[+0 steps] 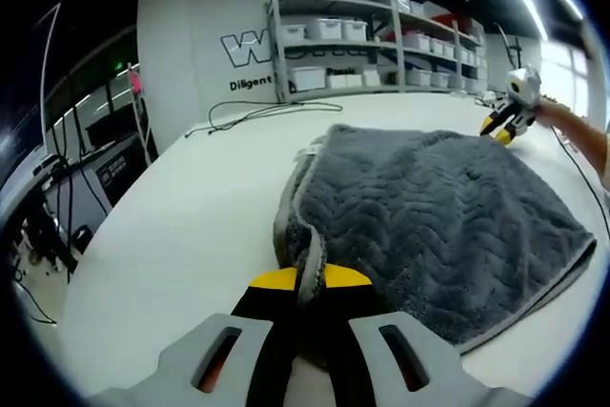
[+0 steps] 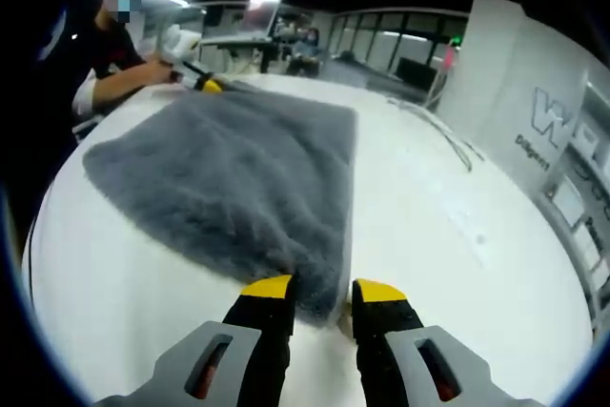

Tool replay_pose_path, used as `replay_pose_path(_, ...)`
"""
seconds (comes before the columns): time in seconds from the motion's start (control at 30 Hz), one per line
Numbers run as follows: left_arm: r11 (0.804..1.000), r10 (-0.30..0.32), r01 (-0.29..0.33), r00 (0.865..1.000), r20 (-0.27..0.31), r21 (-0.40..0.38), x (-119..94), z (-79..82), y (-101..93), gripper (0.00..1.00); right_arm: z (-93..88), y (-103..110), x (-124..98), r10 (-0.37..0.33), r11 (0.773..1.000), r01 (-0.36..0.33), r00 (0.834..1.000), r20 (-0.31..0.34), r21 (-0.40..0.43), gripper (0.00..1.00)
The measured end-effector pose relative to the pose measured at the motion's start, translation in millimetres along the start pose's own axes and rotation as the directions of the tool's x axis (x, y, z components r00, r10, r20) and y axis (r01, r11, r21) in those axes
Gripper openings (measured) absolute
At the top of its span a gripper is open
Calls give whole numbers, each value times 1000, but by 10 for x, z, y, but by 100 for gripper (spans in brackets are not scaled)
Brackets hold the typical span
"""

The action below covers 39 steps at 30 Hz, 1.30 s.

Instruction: Open the folded towel by lifting each exposed corner and separating the folded layers until the towel lies flat within the target outline without major curled edges

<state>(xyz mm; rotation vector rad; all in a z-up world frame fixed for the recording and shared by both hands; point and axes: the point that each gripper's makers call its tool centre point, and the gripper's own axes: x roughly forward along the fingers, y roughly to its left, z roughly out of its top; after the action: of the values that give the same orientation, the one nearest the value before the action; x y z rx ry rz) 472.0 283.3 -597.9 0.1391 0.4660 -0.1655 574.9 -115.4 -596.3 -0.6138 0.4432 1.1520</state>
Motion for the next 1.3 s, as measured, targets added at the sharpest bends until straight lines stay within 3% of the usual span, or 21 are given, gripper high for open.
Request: replay_pose_path(1.3, 1000, 9, -9, 1000, 5, -11, -96, -41, -65, 6, 30, -41, 48, 0, 1000, 0, 1000, 7, -8, 20)
